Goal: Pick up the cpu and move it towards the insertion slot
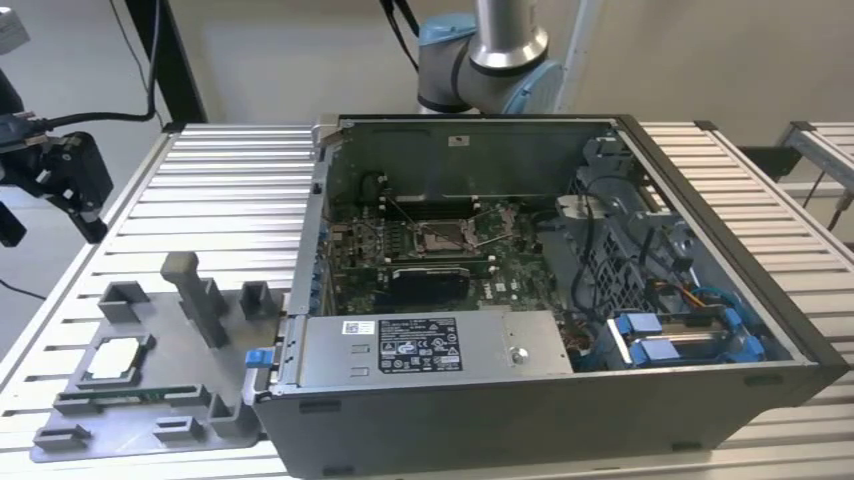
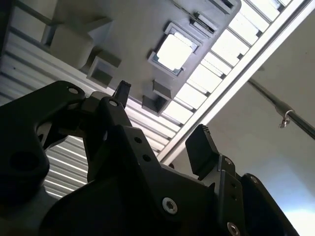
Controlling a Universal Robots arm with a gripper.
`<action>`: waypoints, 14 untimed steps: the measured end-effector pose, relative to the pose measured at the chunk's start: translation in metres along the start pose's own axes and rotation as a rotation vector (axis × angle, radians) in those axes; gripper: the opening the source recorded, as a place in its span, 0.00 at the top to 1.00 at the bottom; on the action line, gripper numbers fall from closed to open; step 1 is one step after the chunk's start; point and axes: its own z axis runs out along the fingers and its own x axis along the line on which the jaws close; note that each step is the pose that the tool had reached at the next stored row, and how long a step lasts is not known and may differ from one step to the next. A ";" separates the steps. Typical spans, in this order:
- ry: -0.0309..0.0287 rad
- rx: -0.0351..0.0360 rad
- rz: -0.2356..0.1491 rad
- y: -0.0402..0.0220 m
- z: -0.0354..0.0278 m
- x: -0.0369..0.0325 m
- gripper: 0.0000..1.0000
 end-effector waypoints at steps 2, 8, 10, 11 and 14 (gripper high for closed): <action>-0.0011 0.0004 0.000 -0.0001 0.0015 0.0001 0.00; -0.0030 0.0054 0.000 -0.0004 0.0093 0.0004 0.00; -0.0029 0.0082 0.000 -0.0005 0.0126 0.0004 0.00; -0.0029 0.0087 0.000 -0.0006 0.0143 0.0003 0.00; -0.0030 0.0094 0.000 -0.0007 0.0197 0.0004 0.00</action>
